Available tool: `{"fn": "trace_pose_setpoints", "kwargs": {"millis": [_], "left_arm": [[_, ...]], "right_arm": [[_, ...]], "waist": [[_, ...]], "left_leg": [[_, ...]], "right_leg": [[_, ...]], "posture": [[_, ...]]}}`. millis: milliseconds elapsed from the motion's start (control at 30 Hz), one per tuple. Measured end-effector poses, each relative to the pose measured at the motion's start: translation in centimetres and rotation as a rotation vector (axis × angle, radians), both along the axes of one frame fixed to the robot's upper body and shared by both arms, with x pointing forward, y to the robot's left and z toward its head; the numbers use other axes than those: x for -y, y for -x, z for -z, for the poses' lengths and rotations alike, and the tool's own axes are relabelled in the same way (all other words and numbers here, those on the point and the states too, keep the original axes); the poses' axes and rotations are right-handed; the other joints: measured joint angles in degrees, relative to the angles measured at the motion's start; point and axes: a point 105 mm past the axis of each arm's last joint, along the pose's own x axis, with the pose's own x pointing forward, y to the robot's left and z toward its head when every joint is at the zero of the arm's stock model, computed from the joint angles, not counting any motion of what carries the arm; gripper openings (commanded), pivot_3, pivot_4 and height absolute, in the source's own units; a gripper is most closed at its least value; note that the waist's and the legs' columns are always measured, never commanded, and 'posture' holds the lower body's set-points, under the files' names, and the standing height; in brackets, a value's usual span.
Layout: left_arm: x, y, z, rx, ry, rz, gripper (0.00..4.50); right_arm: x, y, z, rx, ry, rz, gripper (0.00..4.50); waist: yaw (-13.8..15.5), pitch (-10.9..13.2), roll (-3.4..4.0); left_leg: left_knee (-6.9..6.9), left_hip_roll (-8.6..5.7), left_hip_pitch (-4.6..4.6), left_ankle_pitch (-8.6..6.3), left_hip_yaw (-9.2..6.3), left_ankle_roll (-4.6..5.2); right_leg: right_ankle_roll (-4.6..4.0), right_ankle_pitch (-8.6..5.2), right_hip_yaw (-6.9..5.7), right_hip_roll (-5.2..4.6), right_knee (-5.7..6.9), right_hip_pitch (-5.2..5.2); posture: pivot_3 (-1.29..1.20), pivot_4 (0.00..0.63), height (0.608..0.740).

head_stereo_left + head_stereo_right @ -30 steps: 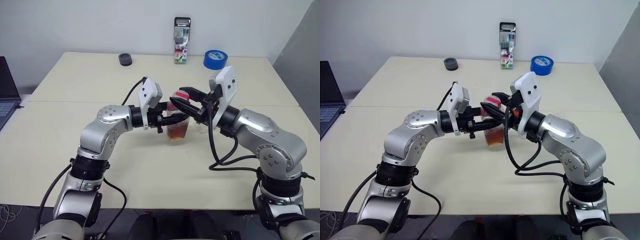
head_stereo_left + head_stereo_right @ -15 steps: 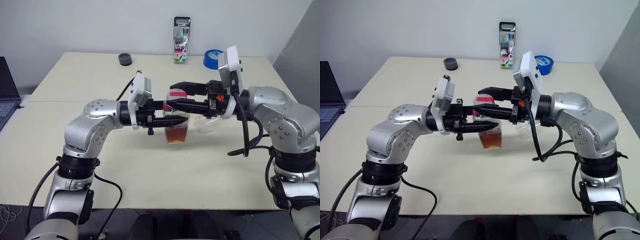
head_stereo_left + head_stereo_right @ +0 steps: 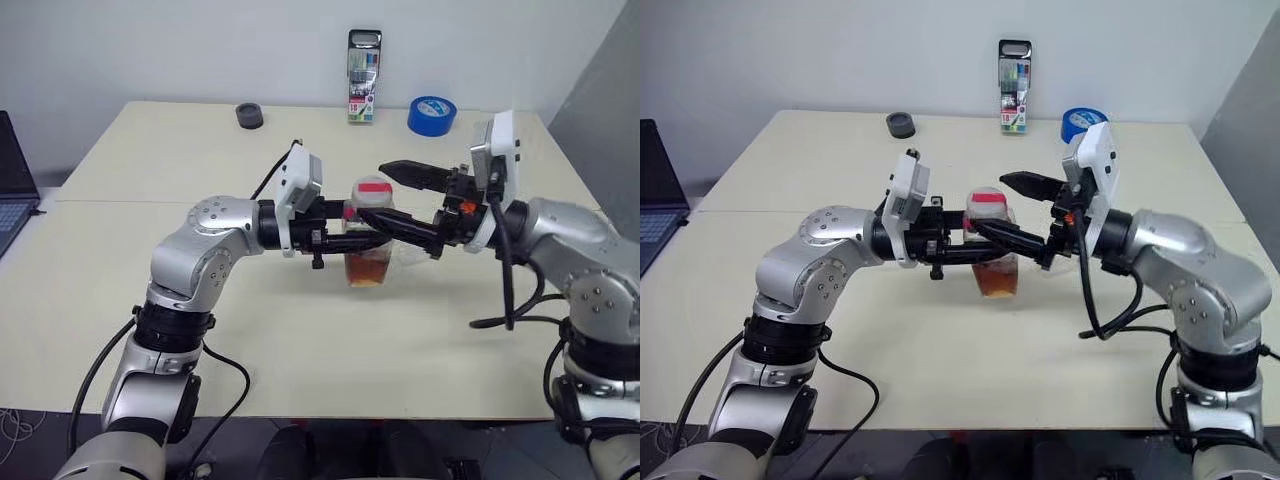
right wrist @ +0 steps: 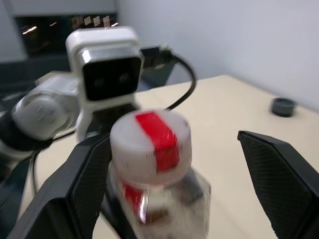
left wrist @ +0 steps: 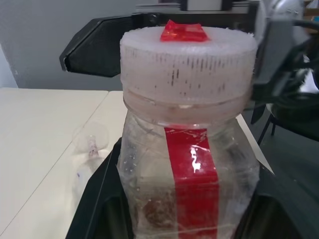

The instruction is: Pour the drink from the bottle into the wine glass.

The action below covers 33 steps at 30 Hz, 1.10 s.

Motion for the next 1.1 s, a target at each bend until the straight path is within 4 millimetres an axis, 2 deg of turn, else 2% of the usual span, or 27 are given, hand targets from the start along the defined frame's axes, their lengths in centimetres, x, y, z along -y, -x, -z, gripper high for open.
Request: {"fn": "trace_pose_setpoints", "kwargs": {"millis": [133, 467, 567, 733, 1100], "left_arm": [[0.0, -0.3, 0.2, 0.001, -0.001, -0.009, 1.82], [0.5, -0.7, 0.2, -0.018, 0.01, 0.002, 1.82], [0.5, -0.7, 0.2, -0.019, 0.01, 0.003, 1.82], [0.5, -0.7, 0.2, -0.018, 0.006, 0.0, 1.82], [0.3, -0.6, 0.4, -0.016, -0.007, -0.007, 1.82]], "right_arm": [[-1.1, 0.4, -0.8, 0.01, -0.081, 0.072, 4.26], [-0.8, 0.2, -0.4, 0.002, -0.061, 0.143, 4.26], [-0.9, 0.3, 0.5, -0.03, -0.039, 0.131, 3.67], [-0.9, 0.3, 0.7, -0.033, -0.025, 0.131, 1.93], [-0.9, 0.2, 0.8, -0.046, -0.007, 0.084, 1.94]], "waist": [[0.1, 0.0, 0.01], [0.16, -0.01, 0.0], [0.16, 0.0, 0.0], [0.12, -0.01, 0.0], [0.13, -0.01, 0.0]], "left_leg": [[0.0, -0.03, 0.0, 0.03, 0.01, -0.01], [-0.01, -0.04, -0.03, 0.03, 0.04, 0.01], [0.0, -0.05, -0.03, 0.04, 0.05, 0.01], [0.0, -0.05, -0.03, 0.04, 0.04, 0.03], [0.01, -0.06, -0.03, 0.04, 0.05, 0.03]], "right_leg": [[0.0, 0.0, 0.01, 0.0, 0.04, -0.02], [0.0, 0.0, 0.02, 0.0, -0.05, -0.02], [0.0, 0.0, 0.04, 0.0, -0.03, -0.02], [0.0, 0.0, 0.04, 0.0, -0.01, -0.02], [0.0, 0.0, 0.05, 0.0, 0.0, -0.02]], "posture": [[0.0, 0.15, 0.74], [0.0, 0.15, 0.74], [0.0, 0.15, 0.74], [0.0, 0.15, 0.74], [0.0, 0.15, 0.74]]}}
